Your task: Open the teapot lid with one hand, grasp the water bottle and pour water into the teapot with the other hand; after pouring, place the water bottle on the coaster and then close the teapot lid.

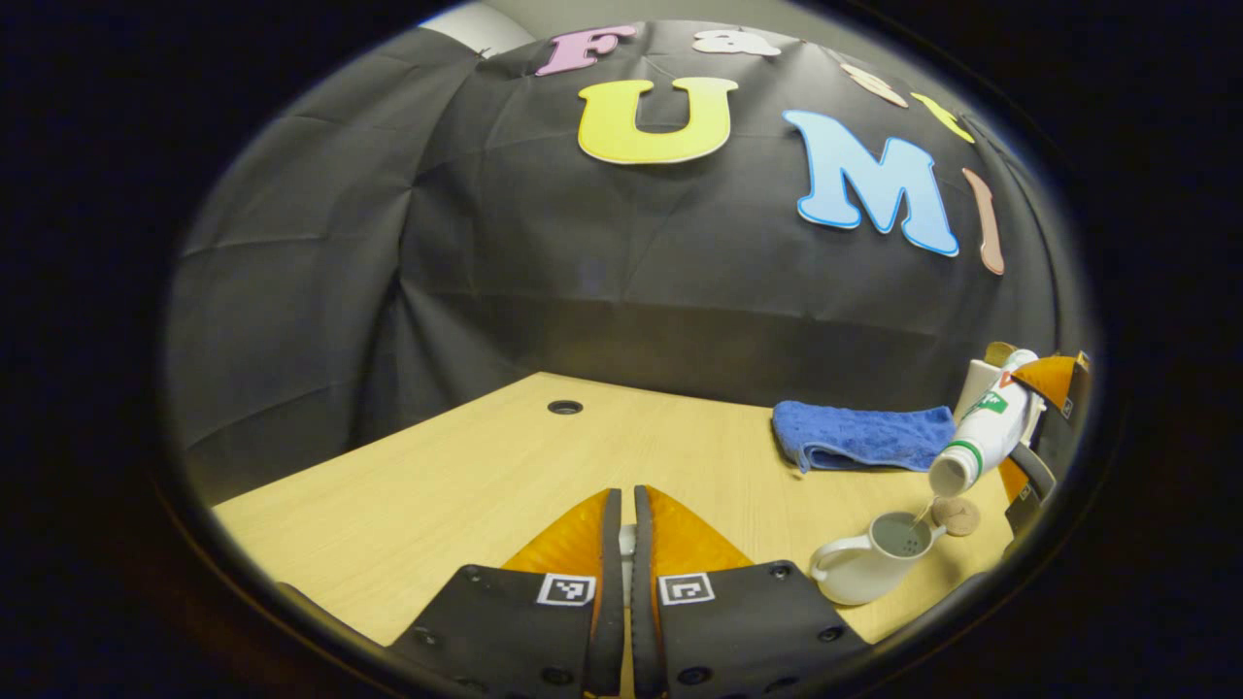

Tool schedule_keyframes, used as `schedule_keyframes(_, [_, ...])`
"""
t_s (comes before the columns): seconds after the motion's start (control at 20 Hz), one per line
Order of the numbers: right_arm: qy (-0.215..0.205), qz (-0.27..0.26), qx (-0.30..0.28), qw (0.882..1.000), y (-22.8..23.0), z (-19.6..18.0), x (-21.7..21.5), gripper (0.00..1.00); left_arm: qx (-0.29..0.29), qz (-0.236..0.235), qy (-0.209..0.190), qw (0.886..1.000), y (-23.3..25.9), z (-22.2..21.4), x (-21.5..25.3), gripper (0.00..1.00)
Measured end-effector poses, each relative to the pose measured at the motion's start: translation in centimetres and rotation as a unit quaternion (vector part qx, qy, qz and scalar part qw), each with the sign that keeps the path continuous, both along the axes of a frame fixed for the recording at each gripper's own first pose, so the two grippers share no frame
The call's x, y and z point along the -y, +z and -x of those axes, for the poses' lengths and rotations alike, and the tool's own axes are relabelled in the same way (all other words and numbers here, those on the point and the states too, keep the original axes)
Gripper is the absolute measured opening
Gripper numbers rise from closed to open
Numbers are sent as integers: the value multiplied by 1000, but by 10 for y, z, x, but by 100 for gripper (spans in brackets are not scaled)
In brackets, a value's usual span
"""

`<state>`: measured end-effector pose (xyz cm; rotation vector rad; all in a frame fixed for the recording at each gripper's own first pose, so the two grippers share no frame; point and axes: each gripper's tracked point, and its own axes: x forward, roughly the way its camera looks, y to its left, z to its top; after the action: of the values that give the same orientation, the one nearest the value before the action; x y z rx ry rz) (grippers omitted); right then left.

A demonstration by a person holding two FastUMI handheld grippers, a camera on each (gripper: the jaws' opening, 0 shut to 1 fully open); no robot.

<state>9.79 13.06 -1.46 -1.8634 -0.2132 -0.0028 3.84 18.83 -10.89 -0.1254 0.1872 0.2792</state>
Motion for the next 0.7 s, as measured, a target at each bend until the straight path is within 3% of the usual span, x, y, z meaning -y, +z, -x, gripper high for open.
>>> schedule_keyframes(0.7, [8, 27, 3, 1000, 0, 1, -6, 74, -4, -2, -1, 1000, -1, 1, -1, 10])
